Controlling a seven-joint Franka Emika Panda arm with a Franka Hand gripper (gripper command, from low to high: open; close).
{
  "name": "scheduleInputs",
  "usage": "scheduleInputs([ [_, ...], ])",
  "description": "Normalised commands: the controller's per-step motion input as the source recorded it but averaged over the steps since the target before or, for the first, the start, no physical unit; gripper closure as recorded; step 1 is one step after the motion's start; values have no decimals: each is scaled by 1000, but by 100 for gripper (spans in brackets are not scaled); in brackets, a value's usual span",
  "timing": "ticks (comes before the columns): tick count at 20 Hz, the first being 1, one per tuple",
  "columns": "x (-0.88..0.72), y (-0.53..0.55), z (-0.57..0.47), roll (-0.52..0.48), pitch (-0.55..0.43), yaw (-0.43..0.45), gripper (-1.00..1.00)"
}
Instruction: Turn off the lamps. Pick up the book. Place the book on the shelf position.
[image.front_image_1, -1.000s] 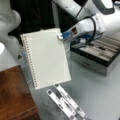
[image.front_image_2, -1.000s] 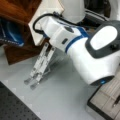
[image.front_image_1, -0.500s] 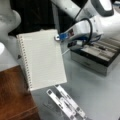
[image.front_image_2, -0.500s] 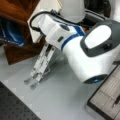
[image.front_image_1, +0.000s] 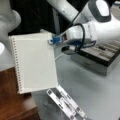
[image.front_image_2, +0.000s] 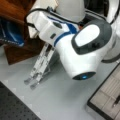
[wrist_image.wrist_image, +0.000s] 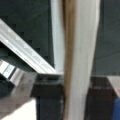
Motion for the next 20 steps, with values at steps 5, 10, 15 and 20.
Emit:
scheduleInputs([
  [5,-194,-288,89,59,100,45,100],
  [10,-218,-266,130,77,45,138,100],
  [15,-298,-264,80,88,30,250,100],
  [20,-348,-241,34,62,16,353,100],
])
